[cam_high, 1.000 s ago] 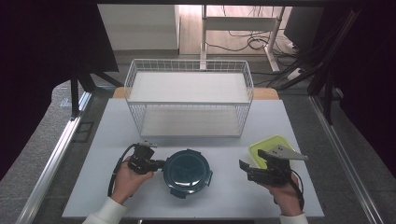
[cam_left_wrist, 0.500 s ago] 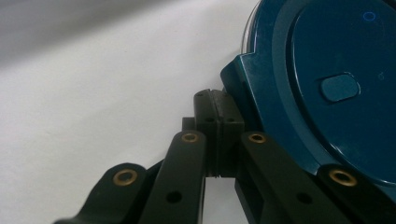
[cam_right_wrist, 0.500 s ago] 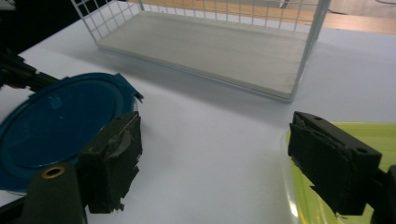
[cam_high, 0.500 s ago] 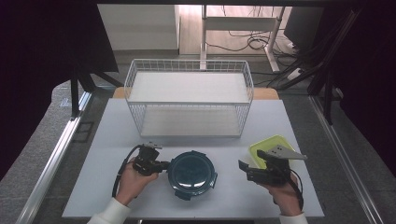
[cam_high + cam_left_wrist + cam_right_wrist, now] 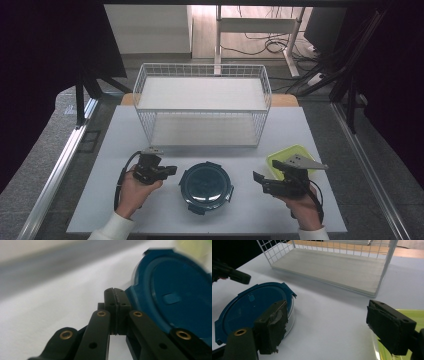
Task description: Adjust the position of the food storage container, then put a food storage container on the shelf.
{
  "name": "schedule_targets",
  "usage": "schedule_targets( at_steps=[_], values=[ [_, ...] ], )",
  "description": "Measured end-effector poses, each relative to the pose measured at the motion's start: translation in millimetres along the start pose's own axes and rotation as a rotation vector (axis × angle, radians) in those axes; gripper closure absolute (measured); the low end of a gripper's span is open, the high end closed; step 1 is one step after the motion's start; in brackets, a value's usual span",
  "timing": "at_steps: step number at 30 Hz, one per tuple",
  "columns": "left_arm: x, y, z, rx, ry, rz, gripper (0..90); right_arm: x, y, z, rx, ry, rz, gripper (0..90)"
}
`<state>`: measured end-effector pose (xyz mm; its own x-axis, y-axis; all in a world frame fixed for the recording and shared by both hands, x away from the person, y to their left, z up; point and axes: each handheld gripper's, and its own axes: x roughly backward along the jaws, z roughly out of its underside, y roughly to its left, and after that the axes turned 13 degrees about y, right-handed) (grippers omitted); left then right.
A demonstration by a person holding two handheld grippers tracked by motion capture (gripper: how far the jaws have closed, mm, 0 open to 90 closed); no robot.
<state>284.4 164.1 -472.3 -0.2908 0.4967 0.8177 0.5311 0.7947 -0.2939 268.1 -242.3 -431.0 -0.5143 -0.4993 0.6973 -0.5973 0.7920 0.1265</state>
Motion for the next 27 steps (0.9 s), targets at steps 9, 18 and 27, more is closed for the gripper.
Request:
schedule_targets(
  at_steps=[9,18,27],
  values=[
    [24.3,-0.9,6.7,0.039,-0.066,-0.017,28.2,-0.1,6.3,-2.9,0.015,0.006,-0.028,16.8],
    [28.1,-1.9,9.0,0.066,-0.085,-0.005,15.7,0.7,9.8,-4.0,-0.022,0.017,-0.054,15.8],
    [28.0,-1.4,9.7,0.078,-0.098,0.041,12.7,-9.4,14.9,-2.2,-0.034,0.073,-0.092,14.2]
  ],
)
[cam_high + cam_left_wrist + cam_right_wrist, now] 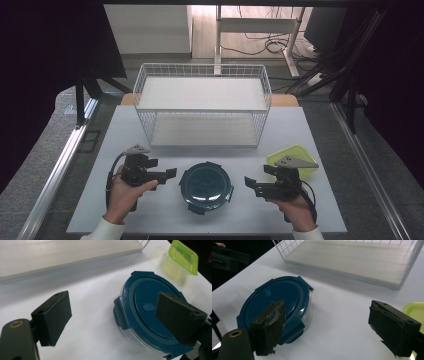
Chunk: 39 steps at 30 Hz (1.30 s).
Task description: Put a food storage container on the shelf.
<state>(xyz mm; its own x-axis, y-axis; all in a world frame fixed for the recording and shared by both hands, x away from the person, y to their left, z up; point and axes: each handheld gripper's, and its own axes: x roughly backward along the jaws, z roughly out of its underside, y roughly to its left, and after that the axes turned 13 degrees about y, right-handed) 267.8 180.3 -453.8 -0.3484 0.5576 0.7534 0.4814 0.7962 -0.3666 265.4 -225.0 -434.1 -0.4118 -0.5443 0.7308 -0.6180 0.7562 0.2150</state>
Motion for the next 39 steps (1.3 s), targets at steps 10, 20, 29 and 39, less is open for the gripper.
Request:
schedule_targets(
  at_steps=[10,20,29,39],
  values=[
    [-8.4,-6.6,-4.0,-0.003,0.02,0.064,12.5,-11.1,8.4,3.5,-0.102,0.034,-0.085,11.9],
    [-24.8,0.5,-3.7,0.042,0.076,0.139,8.9,-29.8,13.1,8.4,-0.174,0.07,-0.139,11.3],
    [-45.5,-1.2,-7.1,0.046,0.137,0.191,8.5,-45.8,13.6,17.6,-0.262,0.088,-0.183,10.7],
    [-62.1,3.3,-8.8,0.046,0.194,0.252,9.7,-72.5,26.8,25.4,-0.332,0.133,-0.227,7.1]
  ],
)
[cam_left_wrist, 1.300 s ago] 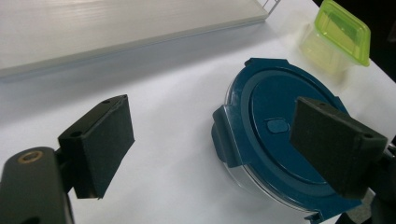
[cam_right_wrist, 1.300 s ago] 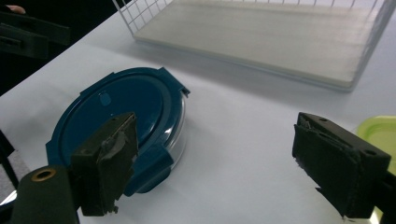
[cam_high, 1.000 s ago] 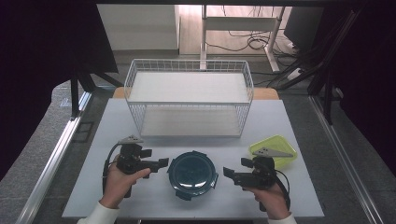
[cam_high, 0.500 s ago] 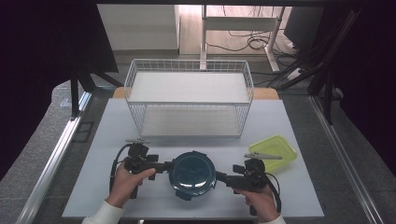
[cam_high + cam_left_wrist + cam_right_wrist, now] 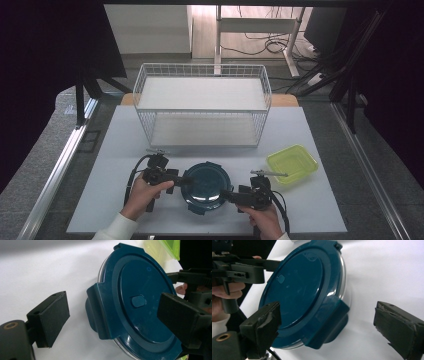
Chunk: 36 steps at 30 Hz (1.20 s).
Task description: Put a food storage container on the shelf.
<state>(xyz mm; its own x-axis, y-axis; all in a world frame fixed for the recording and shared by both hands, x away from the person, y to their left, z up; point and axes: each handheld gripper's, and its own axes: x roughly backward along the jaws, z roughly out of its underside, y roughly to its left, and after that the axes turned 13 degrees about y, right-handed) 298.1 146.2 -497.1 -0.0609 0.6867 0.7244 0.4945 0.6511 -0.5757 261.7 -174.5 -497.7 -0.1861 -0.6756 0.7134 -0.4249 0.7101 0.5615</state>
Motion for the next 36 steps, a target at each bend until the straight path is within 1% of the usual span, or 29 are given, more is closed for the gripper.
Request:
schedule_targets(
  at_steps=[3,5,7,10,11,13,15,16,17,20,21,23,26,27,28,32,36],
  values=[
    [-5.2,1.3,-0.6,0.006,0.014,0.014,9.7,-4.1,0.1,0.9,-0.025,0.002,-0.017,6.6],
    [-9.3,1.9,-1.0,0.009,0.027,0.032,9.6,-7.0,0.1,1.8,-0.041,0.004,-0.042,6.4],
    [-12.5,0.9,-1.5,0.013,0.044,0.028,9.6,-10.1,0.0,2.9,-0.065,0.011,-0.074,6.7],
    [-14.7,-0.9,-1.4,0.008,0.058,0.04,10.7,-16.8,0.1,5.2,-0.094,0.028,-0.096,8.0],
    [-15.0,-1.0,-1.4,0.011,0.056,0.042,11.6,-19.1,0.0,5.9,-0.104,0.033,-0.105,8.9],
    [-15.8,-0.7,-1.4,0.01,0.067,0.04,14.1,-21.0,0.2,6.3,-0.111,0.036,-0.111,10.5],
    [-17.9,-0.8,-1.3,0.013,0.076,0.073,17.2,-23.2,0.1,6.5,-0.119,0.036,-0.119,14.1],
    [-18.5,-1.1,-1.2,0.013,0.076,0.073,17.1,-24.2,0.0,6.5,-0.125,0.04,-0.123,16.6],
    [-18.5,-0.7,-0.9,0.017,0.072,0.075,17.4,-25.1,0.2,6.6,-0.128,0.044,-0.13,16.5],
    [-17.9,2.3,0.3,0.037,0.065,0.096,19.7,-25.6,1.3,6.5,-0.131,0.048,-0.124,17.2],
    [-17.9,2.5,1.0,0.052,0.059,0.102,20.5,-25.0,1.4,6.4,-0.136,0.043,-0.12,18.9],
    [-17.4,2.3,2.1,0.075,0.05,0.103,22.0,-22.6,0.7,6.0,-0.14,0.032,-0.119,22.5],
    [-16.3,1.0,4.1,0.095,0.045,0.099,23.0,-19.2,1.2,5.5,-0.15,0.013,-0.115,28.5],
    [-15.4,0.5,5.2,0.111,0.03,0.102,23.9,-18.2,1.4,5.4,-0.15,0.003,-0.109,29.6],
    [-14.6,0.5,5.9,0.116,0.024,0.106,25.7,-17.6,1.1,5.2,-0.16,0.006,-0.111,30.2],
    [-10.7,-0.4,10.3,0.12,-0.003,0.119,30.5,-16.3,-0.7,6.1,-0.177,-0.002,-0.126,31.9],
    [-6.3,-4.6,13.5,0.107,-0.01,0.115,33.4,-14.8,-0.4,6.3,-0.186,-0.001,-0.131,32.8]
  ],
)
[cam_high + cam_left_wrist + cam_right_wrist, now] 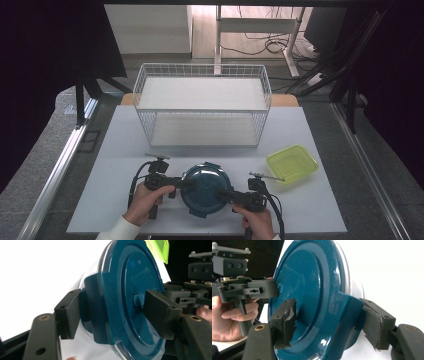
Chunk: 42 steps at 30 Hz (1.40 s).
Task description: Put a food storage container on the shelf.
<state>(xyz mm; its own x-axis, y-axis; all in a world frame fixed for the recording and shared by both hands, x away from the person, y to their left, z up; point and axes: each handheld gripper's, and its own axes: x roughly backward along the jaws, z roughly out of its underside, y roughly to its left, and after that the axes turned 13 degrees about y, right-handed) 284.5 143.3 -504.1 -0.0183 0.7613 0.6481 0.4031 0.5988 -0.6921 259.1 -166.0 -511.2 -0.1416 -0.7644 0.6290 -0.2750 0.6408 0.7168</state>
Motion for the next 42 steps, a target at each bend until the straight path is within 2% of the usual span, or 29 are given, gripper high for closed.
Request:
schedule_targets(
  at_steps=[6,18,28,42],
  values=[
    [4.3,-8.4,2.2,0.008,-0.022,-0.024,36.9,0.7,2.0,0.0,0.018,-0.001,0.001,32.6],
    [8.0,-19.2,5.2,-0.054,-0.031,-0.066,37.8,4.1,4.8,-2.1,0.036,-0.008,0.002,33.8],
    [11.6,-26.1,5.9,-0.076,-0.048,-0.072,37.9,11.1,10.3,-4.8,0.07,-0.025,0.015,33.7],
    [20.1,-28.2,4.1,-0.098,-0.071,-0.084,38.0,12.7,20.0,-14.1,0.117,-0.026,0.027,33.4]
  ],
)
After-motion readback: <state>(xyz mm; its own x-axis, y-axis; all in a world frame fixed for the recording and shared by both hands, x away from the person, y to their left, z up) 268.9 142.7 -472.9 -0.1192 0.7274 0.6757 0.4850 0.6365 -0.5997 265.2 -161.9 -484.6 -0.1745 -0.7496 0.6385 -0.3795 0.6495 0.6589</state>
